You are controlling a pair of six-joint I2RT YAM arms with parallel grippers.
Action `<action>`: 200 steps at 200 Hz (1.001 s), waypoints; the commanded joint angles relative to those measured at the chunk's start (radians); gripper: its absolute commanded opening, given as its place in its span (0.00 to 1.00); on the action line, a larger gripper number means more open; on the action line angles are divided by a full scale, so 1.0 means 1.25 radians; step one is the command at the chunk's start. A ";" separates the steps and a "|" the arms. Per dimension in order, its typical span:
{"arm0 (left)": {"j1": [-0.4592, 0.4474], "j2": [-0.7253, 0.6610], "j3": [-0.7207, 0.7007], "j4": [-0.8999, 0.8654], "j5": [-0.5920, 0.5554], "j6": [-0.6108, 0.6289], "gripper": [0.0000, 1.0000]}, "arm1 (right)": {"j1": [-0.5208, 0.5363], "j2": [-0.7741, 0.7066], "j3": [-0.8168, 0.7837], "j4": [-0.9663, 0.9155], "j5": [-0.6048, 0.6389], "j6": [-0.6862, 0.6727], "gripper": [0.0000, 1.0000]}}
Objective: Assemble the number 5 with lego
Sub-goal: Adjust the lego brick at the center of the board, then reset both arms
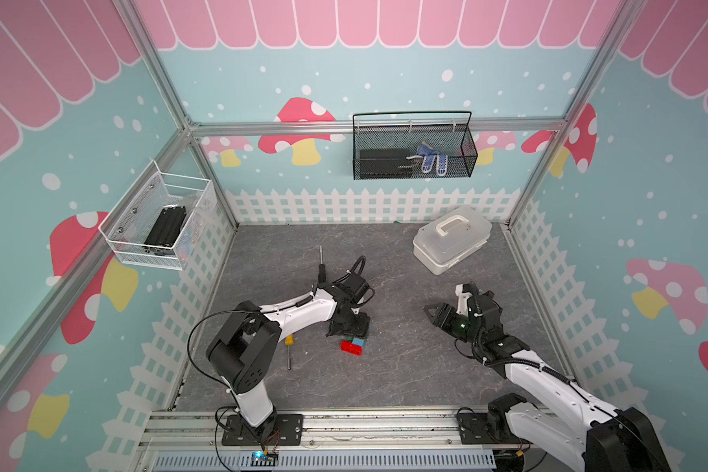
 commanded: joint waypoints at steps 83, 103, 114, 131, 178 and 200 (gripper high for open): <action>-0.007 -0.019 0.034 -0.023 -0.011 -0.002 0.82 | -0.012 -0.030 0.004 -0.047 0.003 -0.032 0.67; -0.006 -0.047 0.039 -0.024 -0.014 -0.001 0.83 | -0.012 -0.032 0.026 -0.082 0.006 -0.063 0.69; -0.006 -0.073 0.040 -0.027 -0.017 0.001 0.84 | -0.014 -0.032 0.042 -0.108 0.010 -0.094 0.72; 0.015 -0.132 0.039 -0.033 -0.025 0.009 0.98 | -0.018 -0.035 0.078 -0.163 0.055 -0.164 0.94; 0.181 -0.448 -0.151 0.292 -0.296 0.214 0.99 | -0.020 -0.071 0.062 -0.046 0.540 -0.562 0.99; 0.340 -0.542 -0.376 0.657 -0.346 0.275 0.99 | -0.035 -0.028 -0.067 0.253 0.722 -0.705 0.99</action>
